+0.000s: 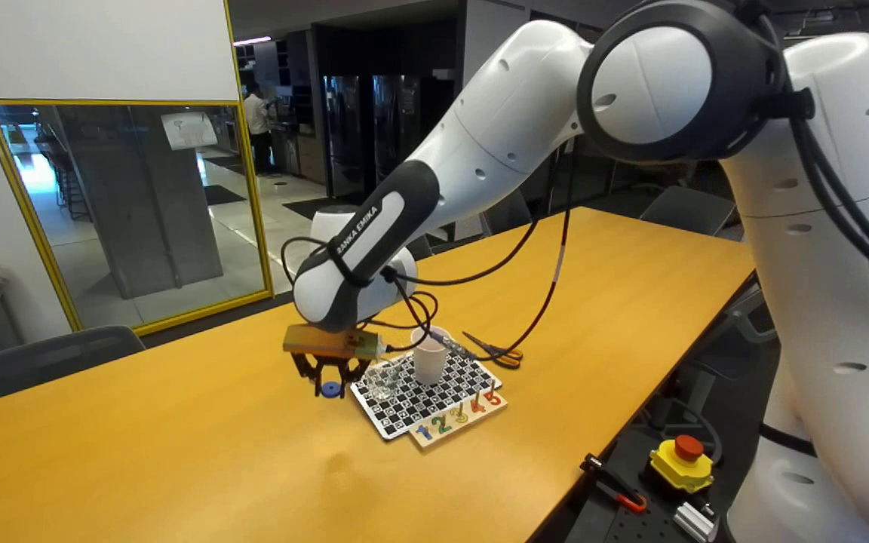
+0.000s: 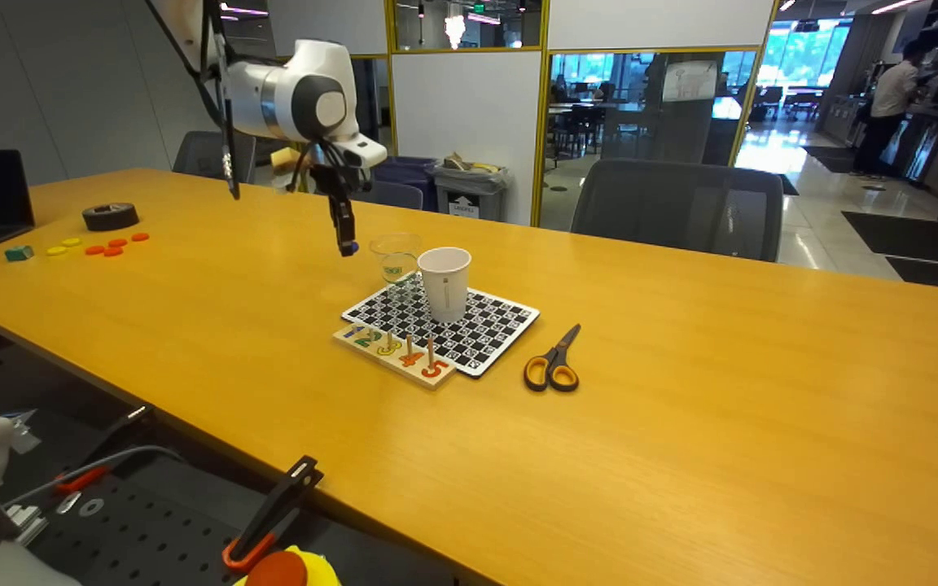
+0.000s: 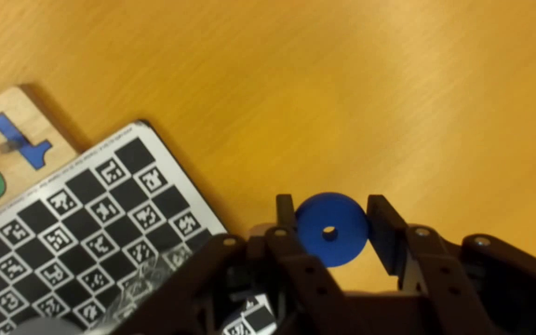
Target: Pick the rings and put them in the cup
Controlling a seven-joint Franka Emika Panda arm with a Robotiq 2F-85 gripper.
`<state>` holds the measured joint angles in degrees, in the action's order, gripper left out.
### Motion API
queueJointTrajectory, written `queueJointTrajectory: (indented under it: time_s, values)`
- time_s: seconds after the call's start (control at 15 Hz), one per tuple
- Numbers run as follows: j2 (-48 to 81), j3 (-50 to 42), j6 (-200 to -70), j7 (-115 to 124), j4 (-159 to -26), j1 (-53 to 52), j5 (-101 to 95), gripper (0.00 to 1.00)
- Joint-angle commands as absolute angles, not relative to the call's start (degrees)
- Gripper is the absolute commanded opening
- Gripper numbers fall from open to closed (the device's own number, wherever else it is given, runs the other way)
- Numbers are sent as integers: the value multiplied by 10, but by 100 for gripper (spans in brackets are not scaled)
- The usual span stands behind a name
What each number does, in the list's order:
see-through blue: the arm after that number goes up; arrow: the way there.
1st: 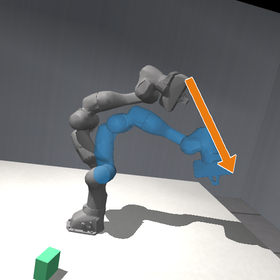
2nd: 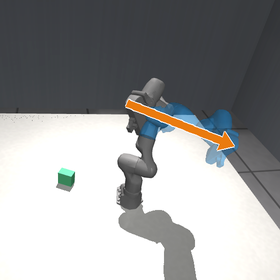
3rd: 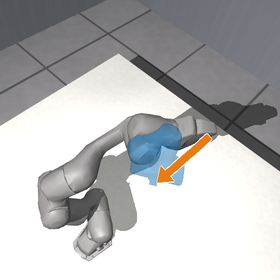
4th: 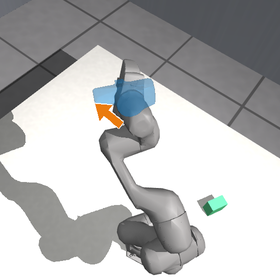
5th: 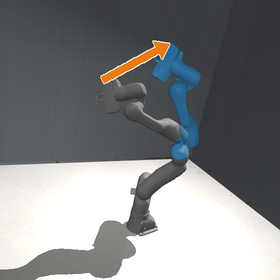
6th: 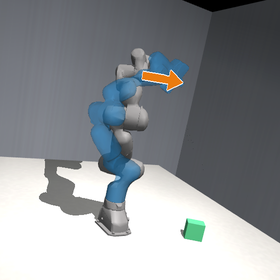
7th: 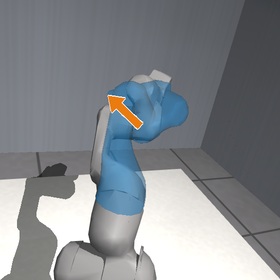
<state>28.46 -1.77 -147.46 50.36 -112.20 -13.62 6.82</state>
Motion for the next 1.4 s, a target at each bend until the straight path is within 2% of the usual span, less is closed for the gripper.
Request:
queueJointTrajectory:
  time_s: [0.0, 0.4, 0.8, 0.87, 0.93, 1.0, 1.27, 1.33]
  values:
    - [222, -45, -1474, 522, -1142, -136, 36, 21]
    - [200, -77, -1455, 561, -1148, -127, -20, 21]
    - [204, -71, -1406, 562, -1148, -108, -22, 21]
    - [206, -70, -1401, 562, -1146, -106, -20, 27]
    - [207, -69, -1400, 562, -1146, -104, -18, 68]
    - [207, -67, -1397, 560, -1145, -101, -15, 68]
    - [180, -46, -1373, 494, -1165, -80, -1, 98]
    - [166, -40, -1363, 461, -1175, -74, 0, 100]
